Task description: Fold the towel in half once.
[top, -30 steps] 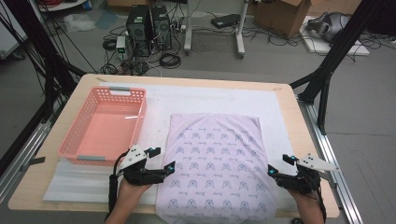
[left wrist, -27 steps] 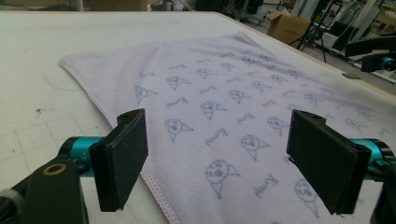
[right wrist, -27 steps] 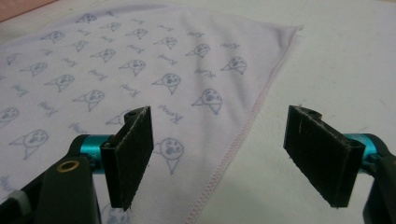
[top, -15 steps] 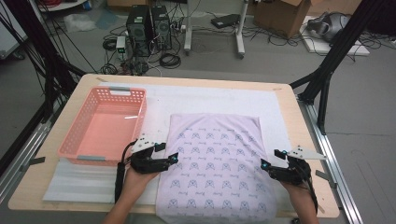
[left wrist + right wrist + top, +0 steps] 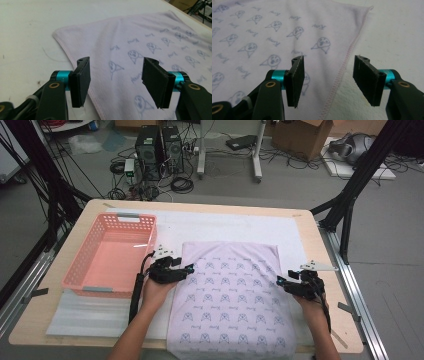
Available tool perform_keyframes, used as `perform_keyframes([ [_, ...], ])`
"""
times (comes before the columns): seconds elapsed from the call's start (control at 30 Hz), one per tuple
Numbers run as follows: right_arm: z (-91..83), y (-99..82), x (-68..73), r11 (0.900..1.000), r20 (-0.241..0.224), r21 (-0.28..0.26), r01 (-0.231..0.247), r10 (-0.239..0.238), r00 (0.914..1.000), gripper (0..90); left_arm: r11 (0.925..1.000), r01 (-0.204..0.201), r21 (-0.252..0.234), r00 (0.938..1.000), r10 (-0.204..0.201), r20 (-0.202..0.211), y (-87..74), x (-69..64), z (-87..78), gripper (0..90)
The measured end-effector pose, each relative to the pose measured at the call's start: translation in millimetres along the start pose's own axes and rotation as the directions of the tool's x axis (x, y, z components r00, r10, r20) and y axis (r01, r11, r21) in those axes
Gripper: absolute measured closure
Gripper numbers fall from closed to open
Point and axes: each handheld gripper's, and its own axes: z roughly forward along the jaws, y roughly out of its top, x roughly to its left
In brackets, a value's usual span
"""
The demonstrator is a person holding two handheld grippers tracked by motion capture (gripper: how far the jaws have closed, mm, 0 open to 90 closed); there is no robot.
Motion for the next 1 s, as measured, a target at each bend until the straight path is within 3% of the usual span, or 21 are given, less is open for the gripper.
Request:
perform_keyframes([
  [0.1,4.5,1.5,-2.9,0.9998,0.004,0.018,0.0,0.0,1.0,42.1,0.9991,0.011,0.042,0.9995,-0.01,-0.029,2.6,4.7,9.1,49.8],
  [0.27,13.7,7.6,-8.3,0.9991,0.017,0.042,-0.005,0.004,0.9999,44.8,0.9949,0.015,0.1,0.9981,-0.009,-0.061,-3.2,7.9,19.6,46.8],
  [0.33,19.2,11.7,-10.0,0.998,0.029,0.063,-0.004,0.002,0.9996,45.1,0.9949,0.012,0.1,0.9981,-0.006,-0.061,-2.5,7.5,20.2,46.7],
  [0.4,26.2,14.6,-9.7,0.9963,0.033,0.086,0.0,-0.003,0.9994,46.9,0.9936,-0.02,0.112,0.9965,0.029,-0.079,-2.6,6.1,20.3,50.0],
  [0.47,32.8,15.7,-6.3,0.992,0.059,0.124,0.022,-0.029,0.9978,49.7,0.9863,-0.089,0.138,0.9872,0.106,-0.119,-3.0,3.1,19.5,59.0],
  [0.5,33.5,16.5,-4.8,0.9919,0.073,0.123,0.032,-0.041,0.9965,51.9,0.9837,-0.11,0.142,0.9822,0.13,-0.136,-3.2,1.9,19.5,64.1],
  [0.53,33.6,17.2,-4.0,0.9916,0.08,0.125,0.031,-0.041,0.9959,57.3,0.9833,-0.108,0.146,0.9813,0.129,-0.143,-2.8,2.1,19.2,67.8],
  [0.6,32.6,17.5,-4.3,0.9911,0.062,0.129,0.033,-0.041,0.9972,75.8,0.9809,-0.114,0.157,0.9793,0.138,-0.148,-1.8,1.3,18.4,81.4],
  [0.63,32.8,18.0,-4.4,0.991,0.051,0.131,0.027,-0.034,0.9981,82.1,0.9779,-0.122,0.17,0.9774,0.148,-0.15,-0.8,0.4,18.3,84.1],
  [0.7,33.0,20.0,-3.3,0.9887,0.052,0.145,0.036,-0.044,0.9977,85.8,0.9773,-0.102,0.186,0.9788,0.132,-0.157,2.0,-0.3,18.8,85.6],
  [0.73,33.2,21.4,-2.4,0.9875,0.059,0.153,0.04,-0.05,0.997,86.4,0.9811,-0.075,0.179,0.9815,0.104,-0.161,4.2,0.9,19.2,85.9],
  [0.8,34.3,23.9,-2.9,0.985,0.084,0.158,0.069,-0.083,0.993,87.0,0.986,-0.06,0.156,0.9808,0.088,-0.174,8.8,3.1,17.1,86.1],
  [1.0,33.3,38.2,-12.7,0.9936,0.126,0.096,0.06,-0.071,0.9895,87.3,0.9957,-0.023,0.09,0.9808,0.04,-0.191,28.8,5.8,14.7,86.3],
])
